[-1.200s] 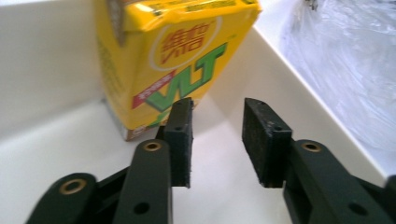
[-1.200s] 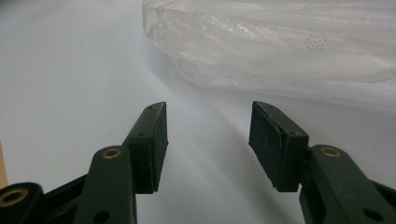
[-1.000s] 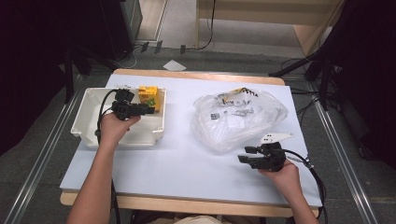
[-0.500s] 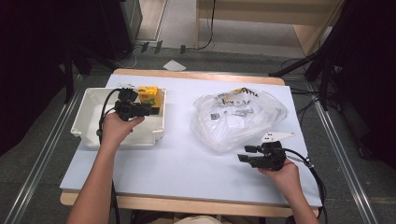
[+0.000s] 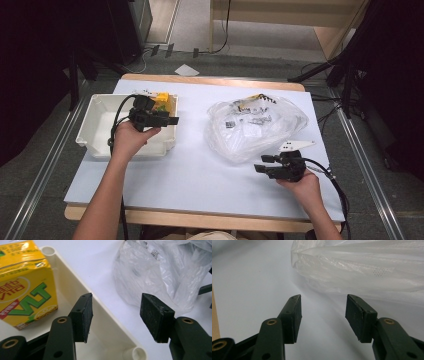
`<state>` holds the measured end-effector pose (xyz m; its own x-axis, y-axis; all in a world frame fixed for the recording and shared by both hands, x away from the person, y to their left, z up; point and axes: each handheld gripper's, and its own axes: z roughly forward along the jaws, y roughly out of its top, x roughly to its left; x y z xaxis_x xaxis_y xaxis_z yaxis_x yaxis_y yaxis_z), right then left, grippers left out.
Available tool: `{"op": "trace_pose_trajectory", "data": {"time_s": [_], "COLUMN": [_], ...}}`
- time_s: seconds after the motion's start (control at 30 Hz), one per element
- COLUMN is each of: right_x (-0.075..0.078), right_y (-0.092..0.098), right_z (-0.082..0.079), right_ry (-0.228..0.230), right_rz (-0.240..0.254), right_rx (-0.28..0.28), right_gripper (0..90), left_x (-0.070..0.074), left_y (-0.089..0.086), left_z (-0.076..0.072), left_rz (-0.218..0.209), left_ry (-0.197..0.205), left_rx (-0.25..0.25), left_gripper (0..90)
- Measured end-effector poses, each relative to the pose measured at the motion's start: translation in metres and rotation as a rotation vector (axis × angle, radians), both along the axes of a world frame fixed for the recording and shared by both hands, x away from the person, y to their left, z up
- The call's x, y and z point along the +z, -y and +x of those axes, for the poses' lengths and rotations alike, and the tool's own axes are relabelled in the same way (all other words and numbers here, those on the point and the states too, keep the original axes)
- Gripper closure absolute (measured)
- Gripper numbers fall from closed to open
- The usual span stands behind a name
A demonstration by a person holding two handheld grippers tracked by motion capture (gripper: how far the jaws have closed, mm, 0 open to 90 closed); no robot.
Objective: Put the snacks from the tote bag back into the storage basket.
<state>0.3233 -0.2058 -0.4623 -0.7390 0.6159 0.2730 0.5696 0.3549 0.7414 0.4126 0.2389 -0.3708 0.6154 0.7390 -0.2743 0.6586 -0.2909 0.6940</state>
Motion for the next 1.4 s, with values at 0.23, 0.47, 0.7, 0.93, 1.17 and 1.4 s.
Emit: {"op": "trace_pose_trajectory", "data": {"time_s": [0.23,0.47,0.7,0.93,1.17,1.4], "right_x": [0.000,0.000,0.001,0.002,0.002,0.001], "right_y": [0.000,0.000,0.000,0.000,0.000,-0.001], "right_z": [0.000,0.000,0.000,-0.001,-0.001,-0.001], "right_ry": [-0.003,-0.003,0.004,0.013,0.015,0.009], "right_rz": [0.003,0.006,0.012,0.014,0.012,0.009], "right_rx": [0.001,0.003,0.006,0.006,0.009,0.013], "right_gripper": [48.1,48.1,48.1,48.1,48.1,48.1], "left_x": [0.005,0.003,-0.002,-0.010,-0.020,-0.035], "left_y": [0.026,0.045,0.064,0.083,0.101,0.114], "left_z": [-0.008,-0.012,-0.017,-0.024,-0.030,-0.036], "left_rz": [0.021,0.023,0.016,0.036,0.041,0.055], "left_ry": [-0.003,0.003,0.006,0.023,0.006,-0.007], "left_rx": [-0.075,-0.106,-0.137,-0.176,-0.232,-0.244], "left_gripper": [44.4,44.3,44.3,43.0,42.5,42.6]}}
